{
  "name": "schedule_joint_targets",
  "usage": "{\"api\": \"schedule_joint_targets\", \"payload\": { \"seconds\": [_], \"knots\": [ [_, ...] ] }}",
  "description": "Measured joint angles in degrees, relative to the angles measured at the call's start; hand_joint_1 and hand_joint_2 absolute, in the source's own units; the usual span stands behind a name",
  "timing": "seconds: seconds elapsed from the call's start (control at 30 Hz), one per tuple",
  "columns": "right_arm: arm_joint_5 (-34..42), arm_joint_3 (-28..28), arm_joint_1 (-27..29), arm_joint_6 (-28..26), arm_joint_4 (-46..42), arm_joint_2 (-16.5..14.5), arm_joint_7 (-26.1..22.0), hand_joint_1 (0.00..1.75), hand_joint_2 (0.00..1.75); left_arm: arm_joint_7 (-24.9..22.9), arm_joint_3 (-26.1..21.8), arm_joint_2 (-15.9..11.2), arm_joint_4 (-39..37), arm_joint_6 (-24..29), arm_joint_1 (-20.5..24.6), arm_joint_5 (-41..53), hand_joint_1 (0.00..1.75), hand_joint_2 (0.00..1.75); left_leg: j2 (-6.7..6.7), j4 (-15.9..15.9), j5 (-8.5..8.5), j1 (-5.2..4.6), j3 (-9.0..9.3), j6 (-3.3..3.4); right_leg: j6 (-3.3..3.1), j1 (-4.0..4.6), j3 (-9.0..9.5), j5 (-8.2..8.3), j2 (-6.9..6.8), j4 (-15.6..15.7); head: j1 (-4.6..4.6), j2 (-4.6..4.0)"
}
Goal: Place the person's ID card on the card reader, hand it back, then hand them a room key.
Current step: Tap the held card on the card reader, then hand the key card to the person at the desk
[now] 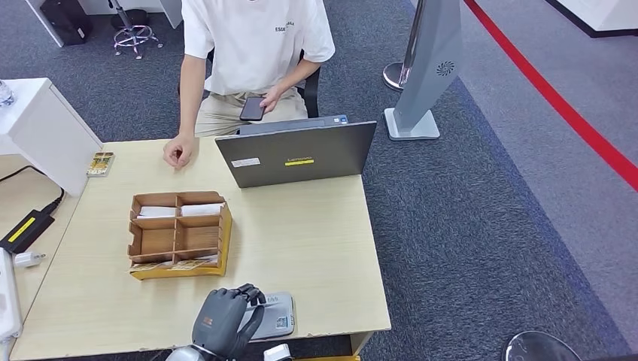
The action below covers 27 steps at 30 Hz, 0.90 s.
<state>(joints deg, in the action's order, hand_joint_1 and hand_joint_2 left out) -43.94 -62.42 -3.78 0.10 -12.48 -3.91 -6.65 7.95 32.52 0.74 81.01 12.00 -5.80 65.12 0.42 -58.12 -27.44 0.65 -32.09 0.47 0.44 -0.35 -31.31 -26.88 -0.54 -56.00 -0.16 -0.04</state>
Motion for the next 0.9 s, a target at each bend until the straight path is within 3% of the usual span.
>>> {"api": "schedule_joint_targets", "payload": {
  "seconds": [0.3, 0.9],
  "knots": [
    [-1.2, -0.4, -0.1, 0.3, 0.0, 0.0, 0.0, 0.00, 1.75, -2.3, 0.6, -0.5, -0.6, 1.1, 0.5, 1.2, 1.75, 1.75, 0.00, 0.0, 0.01, 0.00, 0.01, 0.00, 0.00, 0.00, 0.01, 0.00, 0.00, 0.0, 0.00, 0.00],
    [-1.3, -1.2, -0.2, 0.3, 0.0, 0.0, 0.0, 0.00, 1.75, -2.3, 0.5, -0.6, -0.6, 0.6, 1.0, 1.6, 1.75, 1.75, 0.00, 0.0, 0.01, 0.00, 0.01, 0.00, 0.00, 0.00, 0.01, 0.00, 0.00, 0.0, -0.01, 0.00]
  ]
}}
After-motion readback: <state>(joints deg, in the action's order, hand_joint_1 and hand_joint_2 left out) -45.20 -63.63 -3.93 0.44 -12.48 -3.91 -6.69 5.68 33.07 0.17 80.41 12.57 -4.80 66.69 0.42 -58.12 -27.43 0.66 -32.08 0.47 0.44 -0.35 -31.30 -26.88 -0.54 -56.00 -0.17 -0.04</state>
